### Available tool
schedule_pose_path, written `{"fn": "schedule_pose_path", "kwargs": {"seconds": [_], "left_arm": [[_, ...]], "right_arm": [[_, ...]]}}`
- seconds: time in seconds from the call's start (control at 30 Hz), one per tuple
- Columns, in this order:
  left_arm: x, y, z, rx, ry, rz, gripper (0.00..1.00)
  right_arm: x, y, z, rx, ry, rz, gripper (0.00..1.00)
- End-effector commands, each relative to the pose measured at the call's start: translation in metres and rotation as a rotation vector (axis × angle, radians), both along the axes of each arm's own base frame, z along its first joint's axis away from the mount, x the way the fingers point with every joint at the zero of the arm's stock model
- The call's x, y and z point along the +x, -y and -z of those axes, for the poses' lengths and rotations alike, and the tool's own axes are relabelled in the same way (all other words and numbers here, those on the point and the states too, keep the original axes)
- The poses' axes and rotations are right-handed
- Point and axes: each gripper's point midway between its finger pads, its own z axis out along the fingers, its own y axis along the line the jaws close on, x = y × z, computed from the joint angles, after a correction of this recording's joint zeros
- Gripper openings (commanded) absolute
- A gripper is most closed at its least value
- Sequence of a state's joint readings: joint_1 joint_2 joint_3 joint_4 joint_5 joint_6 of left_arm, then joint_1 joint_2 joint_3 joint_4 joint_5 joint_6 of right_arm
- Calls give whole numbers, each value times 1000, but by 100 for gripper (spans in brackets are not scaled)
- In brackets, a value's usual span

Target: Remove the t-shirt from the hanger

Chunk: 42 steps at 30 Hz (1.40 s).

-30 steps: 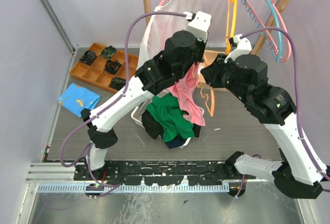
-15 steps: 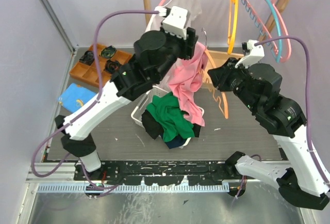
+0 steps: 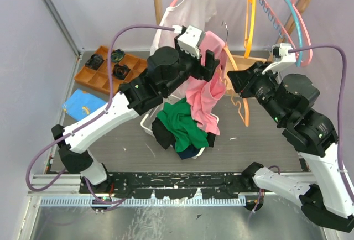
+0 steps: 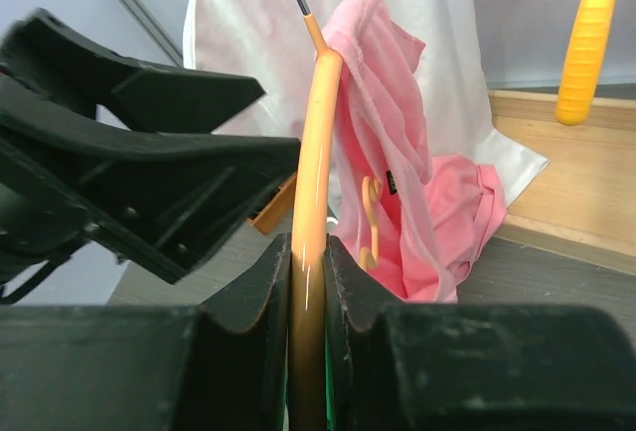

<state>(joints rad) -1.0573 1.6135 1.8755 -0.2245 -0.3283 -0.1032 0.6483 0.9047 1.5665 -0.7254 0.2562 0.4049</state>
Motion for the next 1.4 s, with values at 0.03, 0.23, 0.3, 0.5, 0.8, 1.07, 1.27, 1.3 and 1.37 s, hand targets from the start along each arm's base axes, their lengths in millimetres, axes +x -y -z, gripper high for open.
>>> {"fn": "schedule_pose_path", "kwargs": {"seconds": [0.03, 0.23, 0.3, 0.5, 0.8, 1.07, 1.27, 1.3, 1.37], "left_arm": [[2, 10, -5, -78, 4, 54, 81], [13, 8, -6, -105, 14, 47, 80], [17, 7, -7, -112, 16, 45, 75], [18, 4, -8, -115, 19, 51, 43], [22, 8, -15, -108, 14, 52, 0], [59, -30, -44, -164, 69, -251, 0], [85, -35, -39, -117, 65, -329, 0], [89, -36, -37, -113, 63, -337, 0], [96, -37, -31, -103, 55, -352, 0]], "right_arm": [[-18, 3, -61, 104, 186, -53, 1], [-25, -1, -63, 108, 196, -95, 1], [-26, 0, -63, 110, 197, -96, 1], [-30, 4, -62, 110, 199, -90, 1], [-32, 5, -61, 103, 198, -93, 0], [-45, 11, -61, 98, 205, -112, 1], [-64, 15, -65, 101, 213, -161, 1], [-68, 17, -67, 104, 217, -166, 1], [-75, 19, -67, 109, 223, -174, 1]]}}
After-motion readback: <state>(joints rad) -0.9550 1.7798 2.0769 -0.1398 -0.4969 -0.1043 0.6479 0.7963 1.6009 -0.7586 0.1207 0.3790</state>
